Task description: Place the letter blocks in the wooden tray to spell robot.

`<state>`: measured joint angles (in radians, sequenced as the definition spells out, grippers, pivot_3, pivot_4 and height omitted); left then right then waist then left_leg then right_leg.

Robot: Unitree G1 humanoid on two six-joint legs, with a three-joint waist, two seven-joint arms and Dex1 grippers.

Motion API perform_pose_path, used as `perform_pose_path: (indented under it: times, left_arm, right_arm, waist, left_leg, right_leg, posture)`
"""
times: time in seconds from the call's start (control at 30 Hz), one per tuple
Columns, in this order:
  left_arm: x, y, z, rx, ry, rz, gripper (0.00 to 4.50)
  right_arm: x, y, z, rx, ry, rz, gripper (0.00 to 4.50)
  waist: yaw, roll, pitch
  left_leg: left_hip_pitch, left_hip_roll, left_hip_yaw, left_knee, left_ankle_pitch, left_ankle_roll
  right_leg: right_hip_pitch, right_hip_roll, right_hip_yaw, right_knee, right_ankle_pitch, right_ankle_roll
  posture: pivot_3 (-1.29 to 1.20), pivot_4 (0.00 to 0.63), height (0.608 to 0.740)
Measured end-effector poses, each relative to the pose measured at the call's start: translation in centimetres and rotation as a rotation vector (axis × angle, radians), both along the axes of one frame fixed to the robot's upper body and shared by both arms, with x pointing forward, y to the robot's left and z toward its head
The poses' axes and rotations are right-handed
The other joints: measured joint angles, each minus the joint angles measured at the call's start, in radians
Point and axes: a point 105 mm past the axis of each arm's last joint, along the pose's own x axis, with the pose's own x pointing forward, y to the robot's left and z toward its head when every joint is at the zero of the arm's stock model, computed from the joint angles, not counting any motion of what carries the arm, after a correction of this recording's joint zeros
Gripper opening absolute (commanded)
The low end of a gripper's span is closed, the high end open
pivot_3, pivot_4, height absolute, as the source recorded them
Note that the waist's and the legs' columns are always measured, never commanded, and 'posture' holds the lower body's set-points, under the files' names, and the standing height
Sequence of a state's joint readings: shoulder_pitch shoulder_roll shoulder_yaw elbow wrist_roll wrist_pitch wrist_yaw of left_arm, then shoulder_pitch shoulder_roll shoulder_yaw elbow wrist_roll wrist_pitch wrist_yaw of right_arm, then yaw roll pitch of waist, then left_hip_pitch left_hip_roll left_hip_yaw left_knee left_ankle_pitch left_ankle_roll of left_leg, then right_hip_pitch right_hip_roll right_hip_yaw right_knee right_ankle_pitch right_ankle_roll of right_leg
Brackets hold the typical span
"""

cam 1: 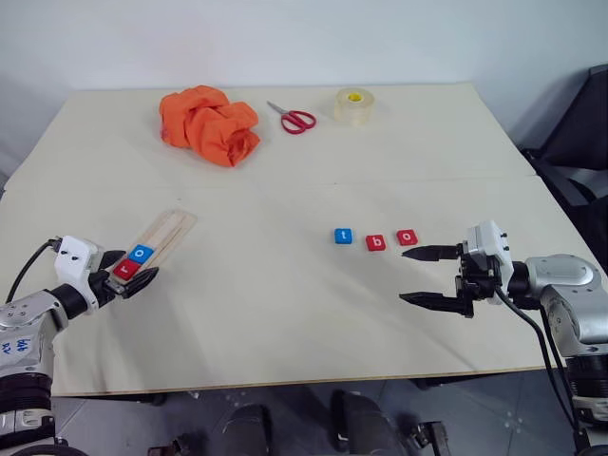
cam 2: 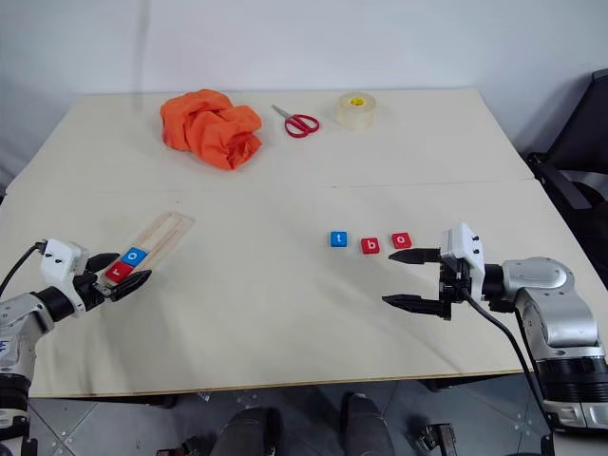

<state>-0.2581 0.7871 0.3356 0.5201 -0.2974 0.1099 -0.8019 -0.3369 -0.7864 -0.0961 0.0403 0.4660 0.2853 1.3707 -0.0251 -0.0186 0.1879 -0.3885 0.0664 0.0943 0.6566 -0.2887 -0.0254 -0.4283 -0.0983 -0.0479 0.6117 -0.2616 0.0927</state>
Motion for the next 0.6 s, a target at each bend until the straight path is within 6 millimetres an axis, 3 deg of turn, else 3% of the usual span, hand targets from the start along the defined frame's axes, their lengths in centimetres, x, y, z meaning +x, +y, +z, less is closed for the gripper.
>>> perform_pose_path:
  times: [0.6]
  left_arm:
    - [-0.83,0.17,-0.43,-0.02,0.093,0.009,4.5]
  right_arm:
    - [0.77,-0.18,0.73,0.002,-0.032,-0.008,4.47]
  waist:
    - [-0.003,0.0,0.0]
  left_leg:
    - [0.001,0.0,0.001,0.0,0.0,0.0]
  right_leg:
    - [0.0,0.0,0.001,0.001,0.0,0.0]
  posture:
    - [0.0,0.15,0.74]
